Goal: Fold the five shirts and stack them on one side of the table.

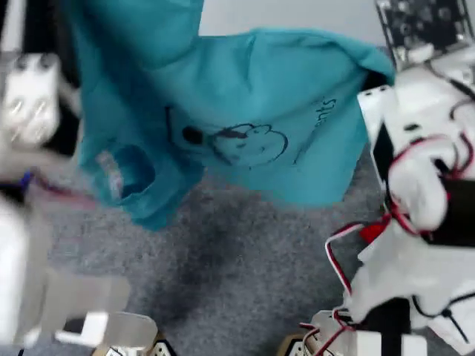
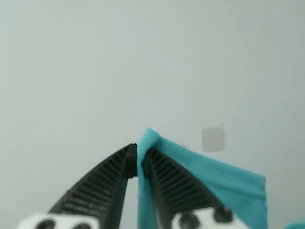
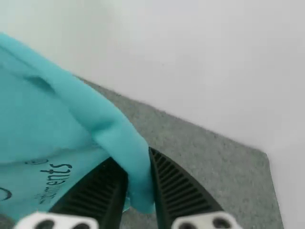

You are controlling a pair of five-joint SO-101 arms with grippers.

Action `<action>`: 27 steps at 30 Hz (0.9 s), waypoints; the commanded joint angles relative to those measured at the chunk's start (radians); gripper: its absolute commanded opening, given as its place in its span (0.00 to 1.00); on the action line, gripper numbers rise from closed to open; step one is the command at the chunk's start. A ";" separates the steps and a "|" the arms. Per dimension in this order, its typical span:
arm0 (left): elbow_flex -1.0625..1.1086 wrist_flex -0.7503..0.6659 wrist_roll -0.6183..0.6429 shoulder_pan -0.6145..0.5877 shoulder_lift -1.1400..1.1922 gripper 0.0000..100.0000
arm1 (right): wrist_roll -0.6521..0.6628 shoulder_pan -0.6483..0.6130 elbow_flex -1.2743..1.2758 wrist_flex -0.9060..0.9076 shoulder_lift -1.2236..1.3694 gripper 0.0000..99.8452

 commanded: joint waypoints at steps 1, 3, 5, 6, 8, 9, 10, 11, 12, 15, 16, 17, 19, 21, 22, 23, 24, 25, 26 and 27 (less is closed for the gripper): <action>-0.044 0.005 -0.006 0.006 -0.104 0.01 | 0.014 0.018 -0.028 0.039 -0.085 0.01; -0.044 0.005 -0.006 0.006 -0.155 0.01 | 0.014 0.016 -0.028 0.039 -0.130 0.01; -0.044 0.008 -0.006 0.006 -0.199 0.01 | 0.011 0.013 -0.020 0.039 -0.170 0.01; -0.044 0.017 -0.005 0.000 -0.215 0.01 | 0.011 0.015 -0.002 0.039 -0.189 0.01; -0.030 0.049 -0.005 0.000 -0.235 0.01 | 0.011 0.016 0.075 0.041 -0.232 0.01; -0.021 0.063 -0.005 -0.002 -0.238 0.01 | 0.009 0.015 0.132 0.041 -0.259 0.01; -0.008 0.075 -0.005 -0.002 -0.242 0.01 | 0.009 0.013 0.193 0.041 -0.285 0.01; 0.004 0.086 -0.006 -0.002 -0.245 0.01 | 0.009 0.012 0.258 0.041 -0.314 0.01; 0.016 0.092 -0.006 -0.002 -0.249 0.01 | 0.009 0.012 0.319 0.039 -0.344 0.01; 0.050 0.107 -0.006 -0.002 -0.250 0.01 | 0.012 0.012 0.476 0.038 -0.435 0.01; 0.062 0.112 -0.006 -0.002 -0.249 0.01 | 0.014 0.012 0.520 0.038 -0.464 0.01; 0.076 0.112 -0.006 -0.002 -0.245 0.01 | 0.014 0.012 0.560 0.038 -0.486 0.01; 0.125 0.112 -0.006 -0.002 -0.245 0.01 | 0.014 0.012 0.651 0.027 -0.519 0.01; 0.191 0.112 -0.006 0.000 -0.245 0.01 | 0.014 0.012 0.747 -0.007 -0.532 0.01; 0.231 0.109 -0.006 0.000 -0.245 0.01 | 0.014 0.012 0.795 -0.030 -0.533 0.01; 0.277 0.106 -0.008 0.000 -0.245 0.01 | 0.014 0.012 0.844 -0.059 -0.533 0.01; 0.323 0.104 -0.008 0.000 -0.245 0.01 | 0.014 0.010 0.893 -0.091 -0.533 0.01; 0.372 0.104 -0.008 0.000 -0.244 0.01 | 0.014 0.010 0.945 -0.136 -0.533 0.01; 0.424 0.103 -0.008 0.000 -0.244 0.01 | 0.014 0.010 1.000 -0.183 -0.533 0.01; 0.479 0.094 -0.008 0.000 -0.244 0.01 | 0.014 0.010 1.059 -0.236 -0.533 0.01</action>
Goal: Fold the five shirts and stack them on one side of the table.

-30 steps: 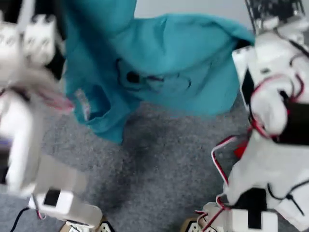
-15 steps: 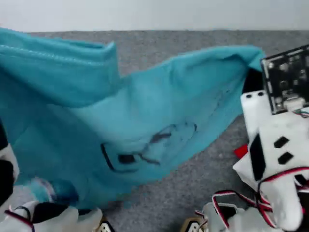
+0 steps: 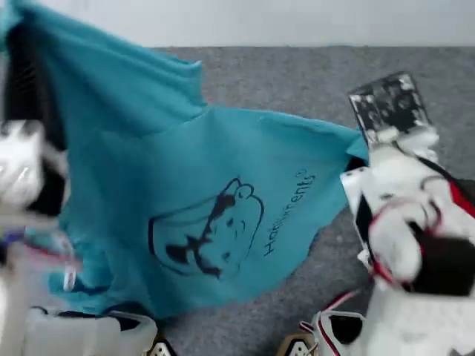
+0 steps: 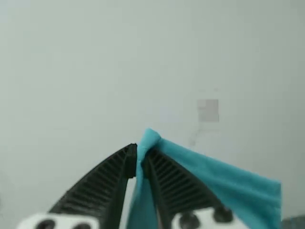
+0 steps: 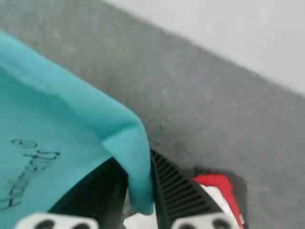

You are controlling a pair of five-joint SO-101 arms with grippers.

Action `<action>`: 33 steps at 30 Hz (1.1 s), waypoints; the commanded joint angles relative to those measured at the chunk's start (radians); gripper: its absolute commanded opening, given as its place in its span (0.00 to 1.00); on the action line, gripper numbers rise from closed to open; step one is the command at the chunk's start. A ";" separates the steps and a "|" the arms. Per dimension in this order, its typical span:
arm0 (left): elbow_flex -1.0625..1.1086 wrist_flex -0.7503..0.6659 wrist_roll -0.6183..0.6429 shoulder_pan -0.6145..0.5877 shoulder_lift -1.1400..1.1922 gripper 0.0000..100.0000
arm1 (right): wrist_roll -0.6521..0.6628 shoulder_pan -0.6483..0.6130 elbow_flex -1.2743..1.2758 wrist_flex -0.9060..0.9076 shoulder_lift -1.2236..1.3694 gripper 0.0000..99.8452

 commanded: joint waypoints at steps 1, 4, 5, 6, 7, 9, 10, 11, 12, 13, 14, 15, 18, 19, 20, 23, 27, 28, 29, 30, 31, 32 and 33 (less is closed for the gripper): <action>0.188 -0.032 -0.008 0.000 0.000 0.01 | 0.014 0.008 0.183 -0.171 -0.013 0.01; 0.394 -0.126 -0.008 -0.002 0.000 0.01 | 0.014 0.008 0.353 -0.351 -0.013 0.01; 0.467 -0.164 -0.008 -0.005 0.000 0.01 | 0.014 0.008 0.407 -0.415 -0.013 0.01; 0.539 -0.207 -0.008 -0.023 0.000 0.01 | 0.014 0.008 0.456 -0.473 -0.013 0.01; 0.611 -0.258 -0.008 -0.044 0.000 0.01 | 0.014 0.005 0.503 -0.530 -0.013 0.01; 0.756 -0.379 -0.008 -0.091 0.000 0.01 | 0.014 -0.019 0.586 -0.641 -0.013 0.01; 0.826 -0.440 -0.008 -0.120 0.000 0.01 | 0.014 -0.033 0.623 -0.693 -0.013 0.01; 0.889 -0.499 -0.008 -0.143 0.000 0.01 | 0.008 -0.050 0.654 -0.746 -0.013 0.01; 0.951 -0.554 -0.008 -0.164 0.000 0.01 | 0.008 -0.064 0.683 -0.806 -0.012 0.01; 1.004 -0.605 -0.008 -0.180 0.000 0.01 | 0.008 -0.076 0.709 -0.872 -0.012 0.01; 1.056 -0.651 -0.008 -0.192 0.000 0.01 | 0.008 -0.084 0.732 -0.940 -0.010 0.01; 1.102 -0.695 -0.008 -0.199 0.000 0.01 | 0.008 -0.087 0.746 -1.003 -0.001 0.01; 1.198 -0.813 -0.003 -0.219 0.002 0.01 | 0.008 -0.074 0.738 -1.156 0.070 0.01; 1.211 -0.850 -0.003 -0.219 0.006 0.01 | 0.008 -0.065 0.720 -1.191 0.105 0.01; 1.216 -0.881 -0.003 -0.219 0.017 0.01 | 0.008 -0.058 0.697 -1.225 0.145 0.01; 1.201 -0.980 -0.006 -0.222 0.089 0.01 | 0.008 -0.045 0.575 -1.280 0.294 0.01; 1.147 -1.053 -0.008 -0.232 0.230 0.01 | -0.043 -0.047 0.336 -1.265 0.552 0.01; 1.122 -1.053 -0.008 -0.232 0.267 0.01 | -0.054 -0.048 0.270 -1.250 0.618 0.01; 1.095 -1.053 -0.008 -0.232 0.307 0.01 | -0.058 -0.050 0.203 -1.227 0.685 0.01; 1.061 -1.053 -0.008 -0.232 0.347 0.01 | -0.061 -0.050 0.135 -1.204 0.756 0.01; 1.026 -1.053 -0.008 -0.232 0.387 0.01 | -0.064 -0.050 0.064 -1.181 0.823 0.01; 0.990 -1.051 -0.008 -0.232 0.422 0.01 | -0.064 -0.050 -0.006 -1.155 0.888 0.01; 0.952 -1.051 -0.008 -0.232 0.459 0.01 | -0.064 -0.050 -0.075 -1.132 0.951 0.01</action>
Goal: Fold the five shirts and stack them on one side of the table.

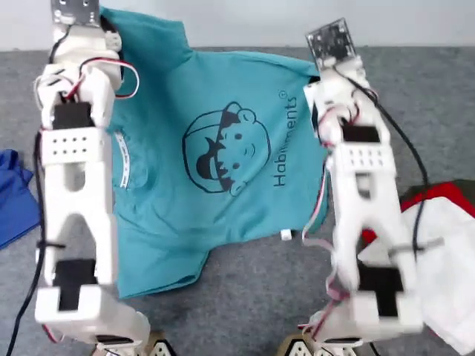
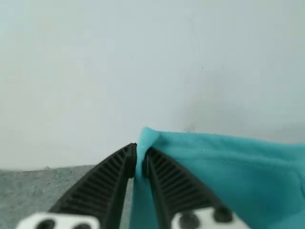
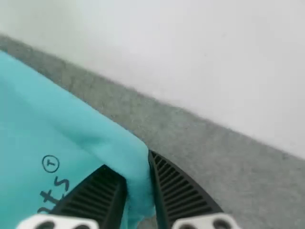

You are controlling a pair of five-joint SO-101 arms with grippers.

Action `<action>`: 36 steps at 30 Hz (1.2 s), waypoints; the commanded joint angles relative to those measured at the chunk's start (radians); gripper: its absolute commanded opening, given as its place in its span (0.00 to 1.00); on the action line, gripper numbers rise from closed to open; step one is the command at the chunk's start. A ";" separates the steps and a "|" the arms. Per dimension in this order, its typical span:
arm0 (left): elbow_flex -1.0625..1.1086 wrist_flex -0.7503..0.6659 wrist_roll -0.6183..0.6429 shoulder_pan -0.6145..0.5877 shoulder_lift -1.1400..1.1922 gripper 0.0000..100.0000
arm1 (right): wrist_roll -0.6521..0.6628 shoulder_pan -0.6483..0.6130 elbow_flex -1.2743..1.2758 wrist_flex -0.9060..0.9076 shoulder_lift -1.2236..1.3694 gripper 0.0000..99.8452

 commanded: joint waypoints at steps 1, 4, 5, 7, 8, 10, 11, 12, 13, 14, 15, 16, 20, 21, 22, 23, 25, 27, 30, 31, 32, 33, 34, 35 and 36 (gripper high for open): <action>-0.160 -0.017 -0.008 -0.005 0.098 0.01 | -0.017 0.013 -0.301 0.068 0.209 0.01; -0.265 -0.003 -0.008 -0.005 0.190 0.01 | -0.011 -0.002 -0.531 0.133 0.389 0.01; -0.303 0.017 -0.008 -0.005 0.219 0.01 | -0.009 -0.012 -0.605 0.163 0.446 0.01; -0.383 0.064 -0.008 -0.005 0.273 0.01 | -0.009 -0.028 -0.744 0.228 0.556 0.01; -0.424 0.083 -0.008 -0.005 0.299 0.01 | -0.009 -0.038 -0.813 0.246 0.611 0.01; -0.506 0.117 -0.008 -0.012 0.348 0.01 | -0.009 -0.061 -0.947 0.277 0.722 0.01; -0.545 0.135 -0.008 -0.015 0.370 0.01 | -0.009 -0.077 -1.010 0.297 0.774 0.01; -0.588 0.157 -0.008 -0.020 0.394 0.01 | -0.008 -0.094 -1.071 0.323 0.823 0.01; -0.627 0.181 -0.008 -0.025 0.416 0.01 | -0.006 -0.113 -1.134 0.354 0.871 0.01; -0.665 0.209 -0.008 -0.031 0.437 0.01 | 0.009 -0.133 -1.192 0.387 0.914 0.01; -0.700 0.233 -0.008 -0.035 0.457 0.01 | 0.032 -0.148 -1.252 0.421 0.957 0.01; -0.731 0.255 -0.008 -0.037 0.477 0.01 | 0.054 -0.159 -1.309 0.450 0.997 0.01; -0.835 0.336 -0.008 -0.049 0.554 0.01 | 0.074 -0.148 -1.524 0.539 1.124 0.01; -0.855 0.362 -0.008 -0.051 0.571 0.01 | 0.075 -0.137 -1.573 0.567 1.145 0.01; -0.874 0.390 -0.008 -0.052 0.588 0.01 | 0.072 -0.125 -1.619 0.601 1.161 0.01; -0.892 0.423 -0.008 -0.052 0.601 0.01 | 0.072 -0.113 -1.659 0.644 1.170 0.01; -0.924 0.525 -0.006 -0.049 0.615 0.01 | 0.071 -0.093 -1.731 0.777 1.175 0.01; -0.963 0.654 -0.006 -0.048 0.618 0.01 | 0.069 -0.082 -1.751 0.911 1.164 0.01; -1.006 0.799 -0.006 -0.048 0.626 0.01 | 0.051 -0.054 -1.743 1.026 1.116 0.01; -1.003 0.807 -0.008 -0.052 0.628 0.01 | 0.018 -0.041 -1.743 1.013 1.104 0.01; -0.992 0.790 -0.008 -0.058 0.628 0.01 | -0.017 -0.028 -1.743 0.981 1.092 0.01; -0.974 0.753 -0.008 -0.069 0.628 0.01 | -0.040 -0.015 -1.743 0.932 1.086 0.01; -0.952 0.703 -0.006 -0.072 0.632 0.01 | -0.049 -0.005 -1.741 0.866 1.086 0.01; -0.935 0.649 -0.006 -0.075 0.643 0.01 | -0.044 0.002 -1.737 0.797 1.087 0.01; -0.921 0.601 -0.006 -0.075 0.657 0.01 | -0.043 0.004 -1.735 0.736 1.095 0.01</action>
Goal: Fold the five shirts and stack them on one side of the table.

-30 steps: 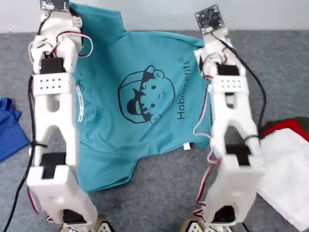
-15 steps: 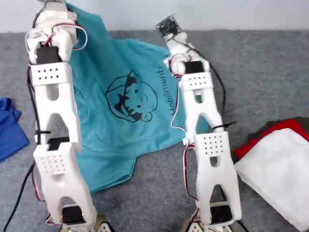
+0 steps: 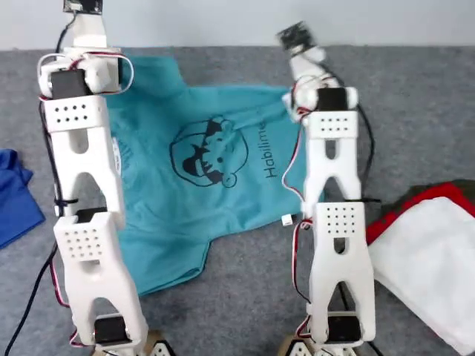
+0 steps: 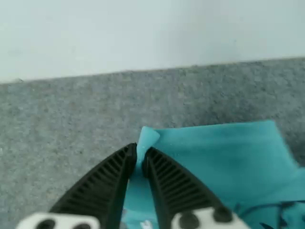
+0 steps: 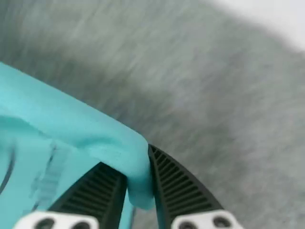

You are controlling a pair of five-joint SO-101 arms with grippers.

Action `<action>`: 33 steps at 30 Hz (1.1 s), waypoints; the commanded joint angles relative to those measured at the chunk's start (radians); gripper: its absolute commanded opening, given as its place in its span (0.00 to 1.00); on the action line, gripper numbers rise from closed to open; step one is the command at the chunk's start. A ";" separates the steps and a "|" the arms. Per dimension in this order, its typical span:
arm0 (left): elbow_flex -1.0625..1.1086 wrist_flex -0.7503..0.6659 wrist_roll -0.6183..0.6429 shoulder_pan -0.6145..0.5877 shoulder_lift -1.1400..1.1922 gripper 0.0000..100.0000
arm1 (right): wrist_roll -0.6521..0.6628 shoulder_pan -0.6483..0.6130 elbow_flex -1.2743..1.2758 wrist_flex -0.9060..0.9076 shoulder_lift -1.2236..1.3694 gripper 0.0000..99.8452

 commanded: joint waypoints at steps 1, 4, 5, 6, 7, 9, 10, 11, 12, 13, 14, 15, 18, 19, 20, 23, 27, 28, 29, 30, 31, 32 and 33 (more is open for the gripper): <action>0.021 -0.147 -0.008 -0.017 0.025 0.01 | -0.017 0.033 -0.034 -0.197 -0.073 0.01; 0.019 -0.226 -0.008 -0.014 0.078 0.01 | 0.012 0.010 -0.035 -0.245 -0.059 0.01; 0.019 -0.239 -0.008 -0.012 0.091 0.01 | 0.028 -0.001 -0.035 -0.248 -0.053 0.01; 0.019 -0.247 -0.008 -0.012 0.101 0.01 | 0.037 -0.010 -0.035 -0.248 -0.042 0.01; 0.019 -0.244 -0.008 -0.014 0.106 0.01 | 0.041 -0.018 -0.035 -0.245 -0.033 0.01; 0.018 -0.196 -0.008 -0.017 0.106 0.01 | 0.041 -0.024 -0.037 -0.226 -0.022 0.01; 0.008 -0.158 -0.008 -0.018 0.101 0.01 | 0.043 -0.024 -0.040 -0.199 -0.025 0.01; -0.012 -0.101 -0.008 -0.020 0.091 0.01 | 0.043 -0.024 -0.040 -0.162 -0.031 0.01; -0.033 -0.038 -0.008 -0.021 0.080 0.01 | 0.043 -0.024 -0.041 -0.114 -0.041 0.01; -0.058 0.034 -0.008 -0.020 0.071 0.01 | 0.043 -0.024 -0.041 -0.059 -0.056 0.01; -0.087 0.101 -0.008 -0.015 0.060 0.01 | 0.043 -0.024 -0.041 0.004 -0.071 0.01; -0.124 0.169 -0.008 -0.014 0.051 0.01 | 0.043 -0.025 -0.041 0.064 -0.088 0.01; -0.229 0.353 -0.008 -0.012 0.025 0.01 | 0.043 -0.027 -0.041 0.222 -0.134 0.01; -0.262 0.413 -0.008 -0.008 0.020 0.01 | 0.043 -0.027 -0.041 0.272 -0.150 0.01; -0.297 0.477 -0.009 -0.003 0.014 0.01 | 0.041 -0.027 -0.041 0.320 -0.162 0.01; -0.306 0.505 0.000 -0.006 -0.029 0.01 | 0.041 -0.027 -0.041 0.450 -0.188 0.01; -0.171 0.508 0.000 0.040 -0.155 0.01 | 0.038 0.010 -0.038 0.456 -0.208 0.01; -0.096 0.506 0.000 0.055 -0.204 0.01 | 0.038 0.016 -0.037 0.458 -0.216 0.01; -0.008 0.506 0.000 0.072 -0.258 0.01 | 0.038 0.021 -0.035 0.461 -0.219 0.01; 0.090 0.506 0.000 0.091 -0.313 0.01 | 0.038 0.027 -0.035 0.461 -0.228 0.01; 0.196 0.505 0.000 0.103 -0.373 0.01 | 0.038 0.033 -0.035 0.461 -0.234 0.01; 0.297 0.503 0.000 0.109 -0.428 0.01 | 0.038 0.036 -0.035 0.461 -0.243 0.01; 0.400 0.502 0.000 0.112 -0.485 0.01 | 0.038 0.038 -0.034 0.463 -0.255 0.01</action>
